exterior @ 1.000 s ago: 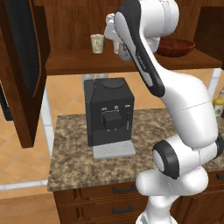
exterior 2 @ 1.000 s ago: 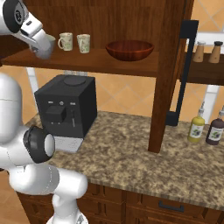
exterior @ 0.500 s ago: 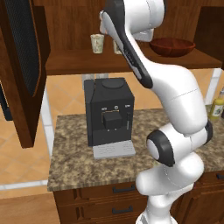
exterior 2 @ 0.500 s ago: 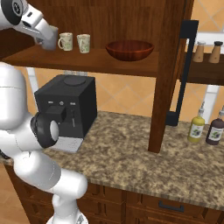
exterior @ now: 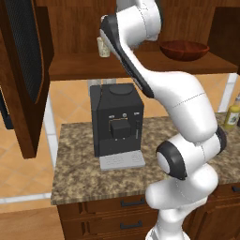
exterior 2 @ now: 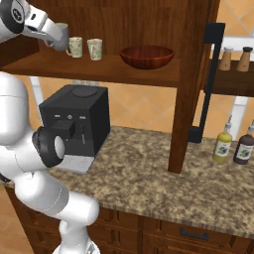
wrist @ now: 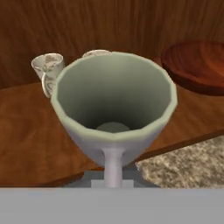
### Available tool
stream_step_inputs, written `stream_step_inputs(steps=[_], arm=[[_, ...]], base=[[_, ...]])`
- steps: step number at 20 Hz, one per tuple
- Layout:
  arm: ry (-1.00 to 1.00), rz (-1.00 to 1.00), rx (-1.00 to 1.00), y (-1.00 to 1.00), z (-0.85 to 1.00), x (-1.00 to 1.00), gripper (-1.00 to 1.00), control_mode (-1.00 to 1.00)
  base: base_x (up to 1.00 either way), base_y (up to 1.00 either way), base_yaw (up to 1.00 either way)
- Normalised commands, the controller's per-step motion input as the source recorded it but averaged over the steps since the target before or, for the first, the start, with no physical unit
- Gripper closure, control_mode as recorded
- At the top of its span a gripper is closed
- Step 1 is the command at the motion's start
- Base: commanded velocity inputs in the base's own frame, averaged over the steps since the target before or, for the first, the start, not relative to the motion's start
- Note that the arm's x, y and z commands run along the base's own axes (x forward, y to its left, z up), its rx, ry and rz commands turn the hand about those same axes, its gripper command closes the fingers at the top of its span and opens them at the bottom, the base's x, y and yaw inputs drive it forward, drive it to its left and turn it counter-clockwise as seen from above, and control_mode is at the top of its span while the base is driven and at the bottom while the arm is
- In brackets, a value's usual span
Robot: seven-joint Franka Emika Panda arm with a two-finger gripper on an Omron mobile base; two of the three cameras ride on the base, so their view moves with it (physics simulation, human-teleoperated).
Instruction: Gather all objects into one cabinet and sort the glasses and bowls to opposite sides.
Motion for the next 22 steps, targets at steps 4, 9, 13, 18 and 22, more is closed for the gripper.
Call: stream_step_inputs(steps=[4,9,13,18,22], arm=[[-0.02,0.00,0.00,0.09,-0.14,0.00,1.00,-1.00],[0.00,0.00,-0.10,0.12,-0.68,-0.07,1.00,-1.00],[-0.04,0.00,0.00,-0.03,0.00,0.26,1.00,-1.00],[-0.09,0.00,0.00,-0.21,0.00,0.55,1.00,-1.00],[0.04,0.00,0.00,0.00,-0.08,0.01,1.00,-1.00]], base=[[0.00,0.00,0.00],[0.00,0.00,0.00],[0.00,0.00,0.00],[0.00,0.00,0.00],[0.00,0.00,0.00]])
